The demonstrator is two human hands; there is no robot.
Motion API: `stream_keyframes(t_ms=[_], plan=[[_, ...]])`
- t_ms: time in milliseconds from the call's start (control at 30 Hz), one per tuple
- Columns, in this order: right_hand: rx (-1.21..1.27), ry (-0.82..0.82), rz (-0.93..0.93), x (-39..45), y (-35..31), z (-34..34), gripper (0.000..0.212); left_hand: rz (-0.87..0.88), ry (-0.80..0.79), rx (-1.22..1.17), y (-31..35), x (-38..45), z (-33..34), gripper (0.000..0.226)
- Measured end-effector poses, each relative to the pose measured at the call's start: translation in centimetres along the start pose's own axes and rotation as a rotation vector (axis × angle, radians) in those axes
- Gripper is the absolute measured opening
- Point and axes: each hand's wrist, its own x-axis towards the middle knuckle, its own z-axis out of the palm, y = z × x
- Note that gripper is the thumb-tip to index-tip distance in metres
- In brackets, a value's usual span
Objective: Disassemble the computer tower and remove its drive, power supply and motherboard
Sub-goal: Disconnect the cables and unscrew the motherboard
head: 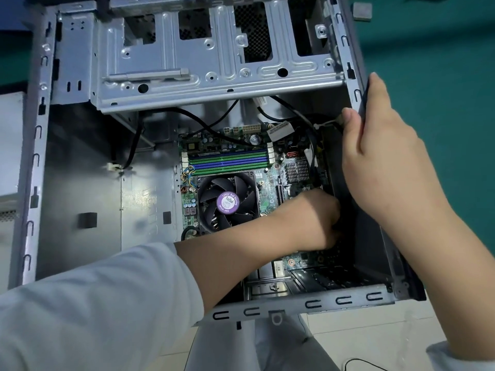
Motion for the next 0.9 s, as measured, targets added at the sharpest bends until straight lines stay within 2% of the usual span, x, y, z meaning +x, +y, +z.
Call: stream_keyframes(t_ms=[200,467,700,900], plan=[[0.007,-0.003,0.0,0.0,0.0,0.1,0.053,0.169,-0.072,0.167,0.5,0.2,-0.2,0.026],[0.011,0.001,-0.004,0.0,0.1,0.1,0.053,-0.038,-0.041,-0.043,-0.3,0.3,-0.1,0.027],[0.016,0.003,-0.007,0.0,0.1,0.1,0.053,0.125,-0.042,0.145,0.6,-0.1,0.0,0.023],[0.021,0.005,-0.009,0.1,0.3,0.1,0.053,-0.071,-0.025,-0.096,-0.4,0.2,-0.1,0.028]])
